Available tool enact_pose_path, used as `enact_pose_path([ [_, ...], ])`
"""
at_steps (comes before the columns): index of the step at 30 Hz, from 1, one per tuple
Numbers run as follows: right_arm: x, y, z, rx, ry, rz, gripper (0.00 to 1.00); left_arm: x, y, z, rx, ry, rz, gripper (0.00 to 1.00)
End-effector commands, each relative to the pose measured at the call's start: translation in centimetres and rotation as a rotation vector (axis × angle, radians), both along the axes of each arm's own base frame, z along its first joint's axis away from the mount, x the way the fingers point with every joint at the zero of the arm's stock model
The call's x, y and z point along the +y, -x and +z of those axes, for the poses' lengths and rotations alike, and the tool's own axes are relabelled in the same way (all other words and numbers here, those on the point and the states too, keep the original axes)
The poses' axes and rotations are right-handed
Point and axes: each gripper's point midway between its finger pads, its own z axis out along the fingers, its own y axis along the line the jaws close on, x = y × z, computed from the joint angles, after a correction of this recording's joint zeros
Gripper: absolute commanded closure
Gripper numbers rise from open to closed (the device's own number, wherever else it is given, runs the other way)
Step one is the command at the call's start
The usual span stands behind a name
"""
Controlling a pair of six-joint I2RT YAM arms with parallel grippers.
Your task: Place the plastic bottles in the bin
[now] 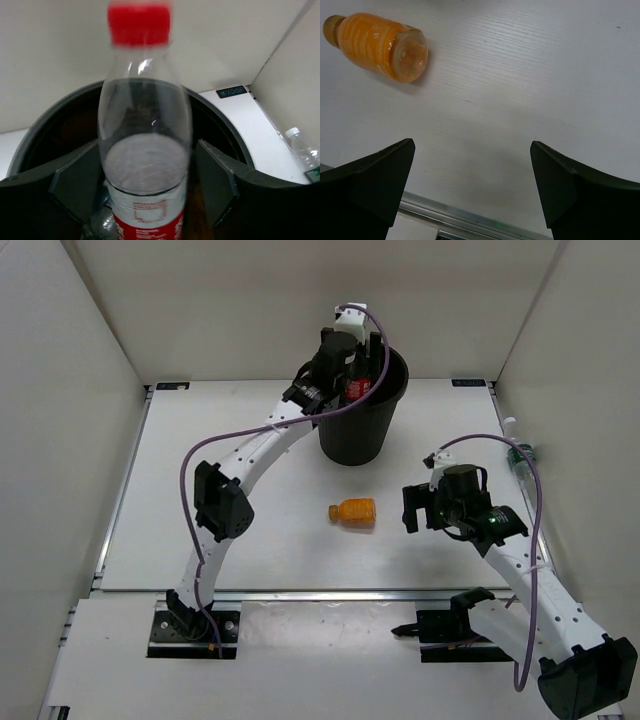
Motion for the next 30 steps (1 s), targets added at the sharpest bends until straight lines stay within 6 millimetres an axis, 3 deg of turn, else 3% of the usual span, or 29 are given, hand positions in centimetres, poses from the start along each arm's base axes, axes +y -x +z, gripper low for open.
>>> enact_pose_path([
  [1,1.7,0.0,0.9,-0.035,-0.051,0.138,0.02,1.9,-0.5,6.8,-0.141,0.106,0.042,0.14],
  [3,2.8,0.7,0.9,-0.055,-0.005,0.282,0.00,1.1,0.4,8.6,-0.160,0.144,-0.010,0.09],
  [4,3.4,0.7,1.0,-0.065,0.015,0.335,0.01,1.1,1.1,9.5,-0.172,0.142,-0.029,0.01],
  [6,4.8,0.2,2.0,-0.116,0.045,0.418,0.01,1.3,2.4,11.2,-0.183,0.162,-0.052,0.02],
  [10,9.3,-0.5,3.6,-0.176,-0.010,0.659,0.00,3.9,5.7,11.7,-0.121,0.113,-0.049,0.01],
  [11,10.2,-0.1,3.7,-0.180,-0.021,0.724,0.01,4.6,5.8,9.2,-0.051,0.080,-0.034,0.01],
  [12,11.4,-0.5,3.9,-0.184,-0.034,0.764,0.01,6.5,7.2,10.8,-0.057,0.098,-0.024,0.01],
  [15,13.6,-1.7,3.7,-0.225,0.024,0.907,0.00,10.3,10.4,5.6,0.116,0.055,-0.007,0.02],
  [17,14.6,-2.7,2.4,-0.210,0.053,0.971,0.01,13.9,13.6,0.3,0.245,0.054,0.041,0.01],
  [18,15.1,-3.0,2.8,-0.231,0.069,1.009,0.00,15.1,14.3,-1.1,0.272,0.060,0.057,0.01],
  [20,15.6,-3.5,1.3,-0.197,0.105,1.060,0.01,18.6,18.0,-6.3,0.376,0.085,0.113,0.01],
  [21,15.7,-3.4,0.8,-0.193,0.128,1.085,0.01,20.0,18.9,-8.0,0.420,0.088,0.141,0.01],
  [23,15.8,-3.6,-0.9,-0.149,0.151,1.124,0.01,23.3,22.7,-12.6,0.531,0.101,0.170,0.01],
  [27,16.3,-4.5,-3.5,-0.074,0.140,1.159,0.00,28.6,28.7,-18.4,0.700,0.113,0.298,0.01],
  [30,16.1,-4.3,-4.8,0.016,0.084,1.164,0.01,30.5,30.9,-19.4,0.731,0.122,0.364,0.01],
])
